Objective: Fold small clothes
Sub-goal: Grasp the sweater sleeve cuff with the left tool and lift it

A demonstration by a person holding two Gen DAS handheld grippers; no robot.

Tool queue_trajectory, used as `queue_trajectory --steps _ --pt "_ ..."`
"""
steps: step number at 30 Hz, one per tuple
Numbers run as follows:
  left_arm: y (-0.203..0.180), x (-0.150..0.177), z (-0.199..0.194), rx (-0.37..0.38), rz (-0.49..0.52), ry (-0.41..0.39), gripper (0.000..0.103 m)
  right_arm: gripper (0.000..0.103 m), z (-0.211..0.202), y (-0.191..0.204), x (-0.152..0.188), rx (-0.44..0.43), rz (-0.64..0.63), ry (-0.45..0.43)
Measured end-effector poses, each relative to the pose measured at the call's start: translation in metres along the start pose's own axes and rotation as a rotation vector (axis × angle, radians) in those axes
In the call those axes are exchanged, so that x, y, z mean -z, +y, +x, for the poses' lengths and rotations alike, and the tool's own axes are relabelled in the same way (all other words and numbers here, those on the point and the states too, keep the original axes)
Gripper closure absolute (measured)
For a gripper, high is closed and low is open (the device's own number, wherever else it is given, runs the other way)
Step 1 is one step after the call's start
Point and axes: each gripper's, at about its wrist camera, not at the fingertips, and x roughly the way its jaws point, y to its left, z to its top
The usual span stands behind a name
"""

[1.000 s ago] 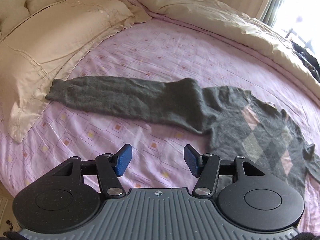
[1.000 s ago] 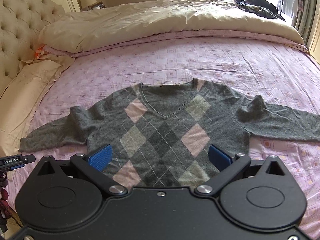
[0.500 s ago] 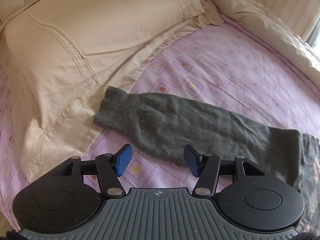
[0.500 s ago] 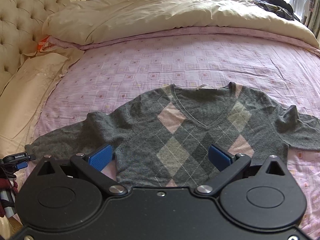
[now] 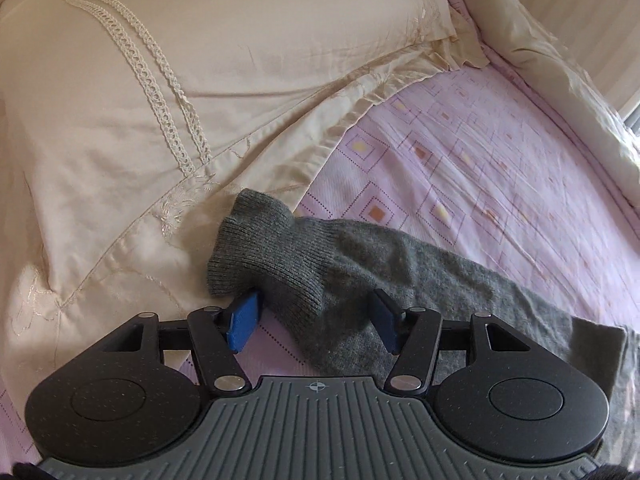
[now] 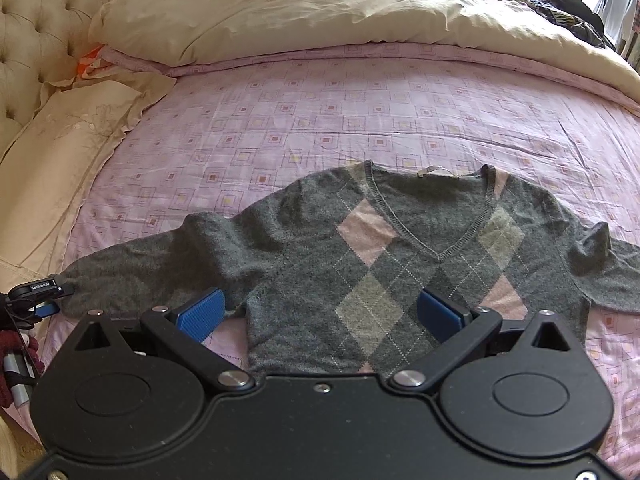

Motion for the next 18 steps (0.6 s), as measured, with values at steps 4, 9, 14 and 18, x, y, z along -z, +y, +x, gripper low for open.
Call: queue_trajectory --steps 4,9,14,18 --pt "0.003 0.013 -0.012 0.0 -0.058 0.027 0.046 0.001 -0.002 -0.001 0.0 -0.003 -0.008 -0.002" --pt "0.004 0.016 -0.006 0.032 -0.107 0.004 0.033 0.001 -0.003 -0.004 0.003 -0.007 -0.007 0.001" --pt "0.001 -0.007 0.006 0.04 -0.174 -0.034 0.054 0.001 -0.006 -0.006 0.008 -0.015 -0.021 -0.003" --pt "0.007 -0.017 -0.003 0.041 -0.266 -0.069 0.096 0.001 -0.013 -0.013 0.013 -0.009 -0.026 -0.017"
